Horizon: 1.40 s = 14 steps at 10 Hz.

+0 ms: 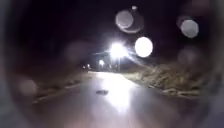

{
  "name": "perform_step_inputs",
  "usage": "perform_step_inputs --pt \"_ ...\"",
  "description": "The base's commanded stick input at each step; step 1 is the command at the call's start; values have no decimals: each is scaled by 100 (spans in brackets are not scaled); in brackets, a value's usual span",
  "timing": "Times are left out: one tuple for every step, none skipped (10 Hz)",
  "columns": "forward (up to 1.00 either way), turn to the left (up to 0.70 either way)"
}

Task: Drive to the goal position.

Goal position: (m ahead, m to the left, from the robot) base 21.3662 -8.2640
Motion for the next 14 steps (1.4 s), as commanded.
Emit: perform_step_inputs --pt "100 -15" --pt "100 -17" --pt "100 -18" --pt "100 -17" --pt "100 -16" --pt "100 -14" --pt "100 -6" --pt "100 0" --pt "100 0" --pt "100 -2" --pt "100 -4" --pt "100 -9" --pt "100 -8" --pt "100 -5"
